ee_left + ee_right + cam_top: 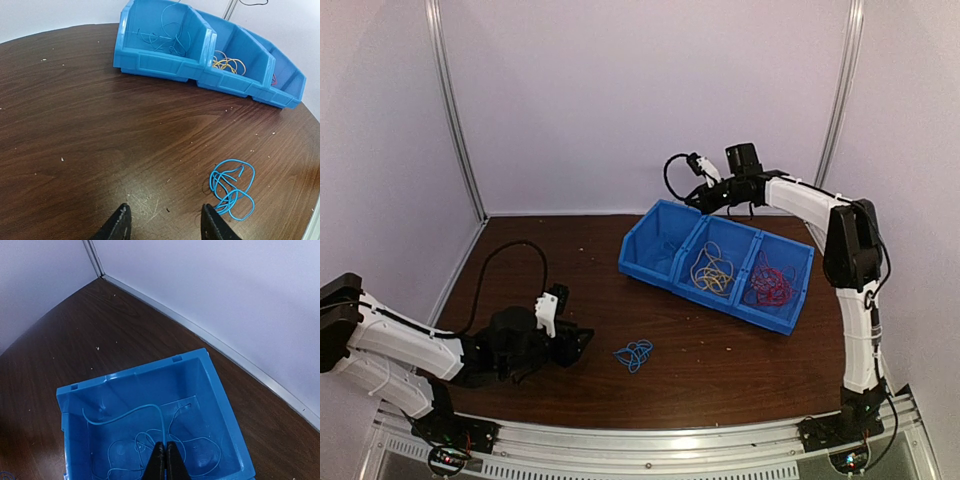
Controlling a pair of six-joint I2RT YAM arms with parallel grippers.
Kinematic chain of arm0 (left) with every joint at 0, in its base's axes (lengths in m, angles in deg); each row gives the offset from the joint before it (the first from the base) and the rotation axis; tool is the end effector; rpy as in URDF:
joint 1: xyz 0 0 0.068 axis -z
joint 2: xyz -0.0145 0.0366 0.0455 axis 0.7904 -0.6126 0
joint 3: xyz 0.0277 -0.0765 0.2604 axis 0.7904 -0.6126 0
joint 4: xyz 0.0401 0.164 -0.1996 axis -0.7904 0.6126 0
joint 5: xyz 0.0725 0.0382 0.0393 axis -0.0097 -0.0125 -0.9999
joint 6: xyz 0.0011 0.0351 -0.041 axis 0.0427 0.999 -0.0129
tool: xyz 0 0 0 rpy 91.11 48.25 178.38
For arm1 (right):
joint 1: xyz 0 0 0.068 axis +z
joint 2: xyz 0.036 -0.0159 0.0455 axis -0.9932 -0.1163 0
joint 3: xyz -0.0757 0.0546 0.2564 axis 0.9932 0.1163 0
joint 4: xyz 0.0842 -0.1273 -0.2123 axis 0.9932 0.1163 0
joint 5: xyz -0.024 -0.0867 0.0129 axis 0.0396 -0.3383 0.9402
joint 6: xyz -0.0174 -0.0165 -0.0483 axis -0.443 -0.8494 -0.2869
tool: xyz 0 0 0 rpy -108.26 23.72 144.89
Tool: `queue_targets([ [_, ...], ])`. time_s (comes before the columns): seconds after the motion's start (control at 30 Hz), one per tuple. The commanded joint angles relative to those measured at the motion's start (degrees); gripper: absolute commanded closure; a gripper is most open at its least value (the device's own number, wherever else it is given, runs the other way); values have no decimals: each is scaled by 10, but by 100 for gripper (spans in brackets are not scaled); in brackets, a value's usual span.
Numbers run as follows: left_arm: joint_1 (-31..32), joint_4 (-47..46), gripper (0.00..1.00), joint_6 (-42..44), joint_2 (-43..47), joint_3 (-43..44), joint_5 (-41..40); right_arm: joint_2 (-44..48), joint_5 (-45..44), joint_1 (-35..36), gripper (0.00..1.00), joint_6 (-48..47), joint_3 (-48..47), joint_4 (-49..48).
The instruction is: Untangle the cables
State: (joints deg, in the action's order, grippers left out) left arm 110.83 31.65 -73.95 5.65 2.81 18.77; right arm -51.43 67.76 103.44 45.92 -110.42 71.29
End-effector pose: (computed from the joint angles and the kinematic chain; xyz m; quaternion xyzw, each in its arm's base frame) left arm 0.1294 -0.1925 0.1494 0.1096 0.8268 -0.3006 0.4626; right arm 0.4817 0.1982 0.2751 -0.3457 0.7736 0.3108 0.4307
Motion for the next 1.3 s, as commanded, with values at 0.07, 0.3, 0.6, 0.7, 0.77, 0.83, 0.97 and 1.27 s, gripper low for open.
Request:
queue_targets([
  [0.07,2,-18,52,-2,-3,11,-1,-53,-31,17,98,-61,-57,112],
  [0.3,3,-22,52,2,-12,18,7,-53,-34,20,67,-61,-74,145],
  [0.6,2,-21,52,5,-8,14,2,84,-38,33,52,-72,51,111],
  [0.7,3,-24,51,5,-10,11,1,139,-56,51,50,-93,114,103],
  [0.77,3,-27,51,4,-12,10,4,170,-65,67,49,-107,156,96],
  [0.83,2,-30,51,4,-16,9,9,197,-53,85,49,-128,197,93],
  [0.97,3,-39,51,8,-23,8,20,228,-13,131,52,-161,276,95],
  [1.27,2,-1,51,8,-4,7,-5,216,32,228,58,-181,396,79],
])
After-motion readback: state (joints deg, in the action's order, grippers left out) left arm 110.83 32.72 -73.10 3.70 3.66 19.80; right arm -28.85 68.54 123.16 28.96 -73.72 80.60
